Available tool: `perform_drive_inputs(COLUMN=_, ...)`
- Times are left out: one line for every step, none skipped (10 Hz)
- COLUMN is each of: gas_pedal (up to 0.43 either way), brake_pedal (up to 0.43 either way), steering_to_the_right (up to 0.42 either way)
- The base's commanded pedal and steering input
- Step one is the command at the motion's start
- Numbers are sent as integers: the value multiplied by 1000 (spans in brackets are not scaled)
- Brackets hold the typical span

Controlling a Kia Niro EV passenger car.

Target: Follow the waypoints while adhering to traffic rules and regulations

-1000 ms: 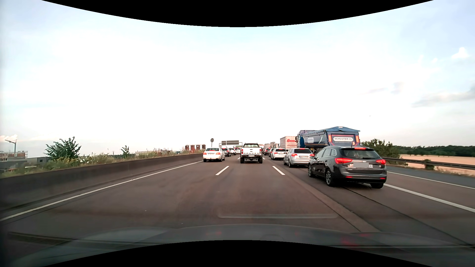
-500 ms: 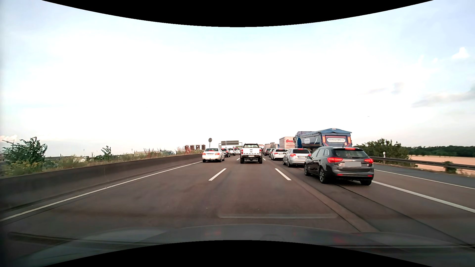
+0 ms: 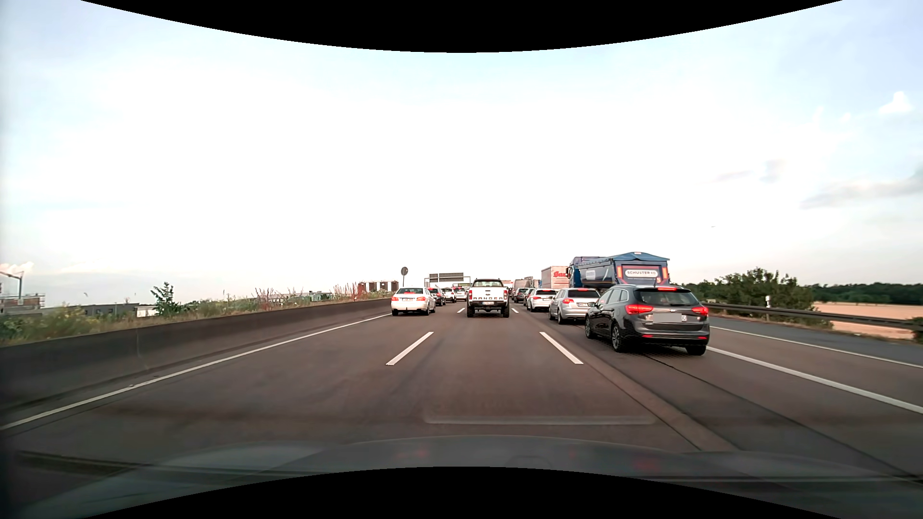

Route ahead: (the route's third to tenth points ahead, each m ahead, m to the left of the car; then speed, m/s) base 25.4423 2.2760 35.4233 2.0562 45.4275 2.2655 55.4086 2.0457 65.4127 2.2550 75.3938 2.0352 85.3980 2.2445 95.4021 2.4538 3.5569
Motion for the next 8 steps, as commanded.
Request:
perform_drive_inputs(gas_pedal=0, brake_pedal=0, steering_to_the_right=-4)
perform_drive_inputs(gas_pedal=0, brake_pedal=0, steering_to_the_right=-4)
perform_drive_inputs(gas_pedal=0, brake_pedal=0, steering_to_the_right=-3)
perform_drive_inputs(gas_pedal=0, brake_pedal=0, steering_to_the_right=-4)
perform_drive_inputs(gas_pedal=0, brake_pedal=0, steering_to_the_right=-3)
perform_drive_inputs(gas_pedal=0, brake_pedal=0, steering_to_the_right=-4)
perform_drive_inputs(gas_pedal=0, brake_pedal=0, steering_to_the_right=-3)
perform_drive_inputs(gas_pedal=0, brake_pedal=0, steering_to_the_right=-3)
